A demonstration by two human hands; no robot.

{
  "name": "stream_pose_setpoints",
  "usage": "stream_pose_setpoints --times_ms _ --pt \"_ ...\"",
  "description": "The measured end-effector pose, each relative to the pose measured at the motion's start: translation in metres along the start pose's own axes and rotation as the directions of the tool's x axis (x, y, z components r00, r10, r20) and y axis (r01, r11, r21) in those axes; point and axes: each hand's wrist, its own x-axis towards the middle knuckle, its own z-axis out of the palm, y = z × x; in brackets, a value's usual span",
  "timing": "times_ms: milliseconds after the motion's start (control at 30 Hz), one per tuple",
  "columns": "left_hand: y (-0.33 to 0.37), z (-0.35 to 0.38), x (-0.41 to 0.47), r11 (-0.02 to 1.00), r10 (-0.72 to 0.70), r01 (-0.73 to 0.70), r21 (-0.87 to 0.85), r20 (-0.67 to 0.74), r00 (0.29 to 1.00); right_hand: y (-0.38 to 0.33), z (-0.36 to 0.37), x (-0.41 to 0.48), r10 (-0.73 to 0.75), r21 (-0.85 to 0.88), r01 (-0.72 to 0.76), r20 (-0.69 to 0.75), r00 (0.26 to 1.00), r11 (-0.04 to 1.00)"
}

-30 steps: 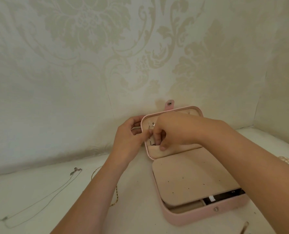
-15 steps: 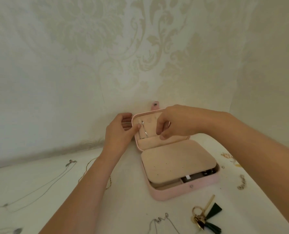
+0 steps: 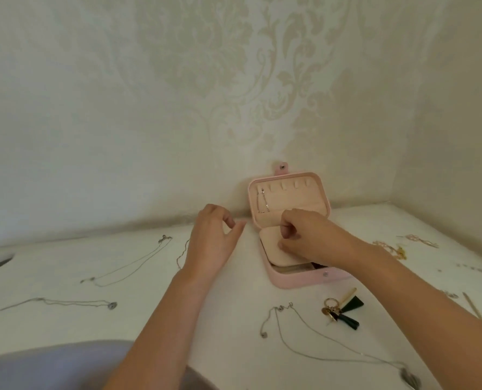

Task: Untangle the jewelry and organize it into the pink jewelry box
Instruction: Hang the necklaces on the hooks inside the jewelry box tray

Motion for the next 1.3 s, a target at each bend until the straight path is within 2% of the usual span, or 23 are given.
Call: stream_pose_setpoints --times_ms 133,233,367,467,567,667,733,800,867,933,1000,1100,1200,1267,1300 --pt "-0.028 -0.02 -0.026 0.971 -0.213 0.212 0.114 -0.009 0.977 0.006 0.011 -0.004 -0.009 0.049 0.014 -0.112 0.994 0.999" --pt "-0.041 -0.033 -0.043 0.946 -0.269 0.257 0.196 0.037 0.962 0.01 0.015 -0.008 -0.053 0.03 0.058 -0.138 0.989 0.998" --pt "-0.039 -0.043 -0.071 0.95 -0.215 0.17 0.263 0.154 0.964 0.011 0.022 -0.013 -0.126 -0.06 0.116 -0.194 0.973 0.991" --pt "-0.035 -0.049 -0.092 0.955 -0.218 0.159 0.25 0.233 0.948 0.008 0.023 -0.013 -0.129 -0.113 0.108 -0.195 0.972 0.988" --pt "-0.026 -0.059 -0.107 0.969 -0.157 0.084 0.234 0.315 0.936 0.0 0.021 -0.013 -0.107 -0.179 0.076 -0.172 0.979 0.981" --pt "-0.015 -0.068 -0.124 0.975 -0.06 -0.047 0.219 0.457 0.887 -0.014 0.021 -0.015 -0.076 -0.206 0.048 -0.13 0.989 0.977" --pt "-0.012 -0.072 -0.134 0.975 -0.013 -0.101 0.197 0.505 0.863 -0.025 0.027 -0.016 -0.108 -0.183 0.089 -0.1 0.989 0.979" --pt "-0.013 -0.076 -0.139 0.981 0.026 -0.12 0.153 0.509 0.86 -0.035 0.037 -0.02 -0.204 -0.171 0.195 -0.033 0.978 0.966" --pt "-0.016 -0.081 -0.14 0.99 0.066 -0.119 0.077 0.49 0.869 -0.046 0.047 -0.028 -0.322 -0.12 0.333 0.101 0.941 0.935" --pt "-0.021 -0.086 -0.137 0.991 0.103 -0.128 0.026 0.449 0.888 -0.058 0.055 -0.037 -0.396 -0.059 0.418 0.223 0.891 0.907" --pt "-0.029 -0.092 -0.129 0.993 0.095 -0.118 0.029 0.414 0.905 -0.065 0.061 -0.042 -0.444 -0.058 0.475 0.27 0.854 0.878" --pt "-0.04 -0.103 -0.11 0.999 0.024 -0.04 0.029 0.426 0.905 -0.069 0.06 -0.042 -0.421 -0.075 0.45 0.248 0.872 0.89" --pt "-0.043 -0.104 -0.1 0.987 0.066 -0.131 0.095 0.507 0.86 -0.069 0.059 -0.042 -0.366 -0.049 0.381 0.187 0.912 0.923" --pt "-0.038 -0.103 -0.1 0.993 0.066 -0.106 0.045 0.527 0.847 -0.068 0.063 -0.043 -0.331 -0.044 0.345 0.183 0.926 0.938" --pt "-0.035 -0.104 -0.1 0.999 0.05 -0.043 -0.026 0.524 0.85 -0.068 0.065 -0.044 -0.318 -0.026 0.329 0.195 0.928 0.944"
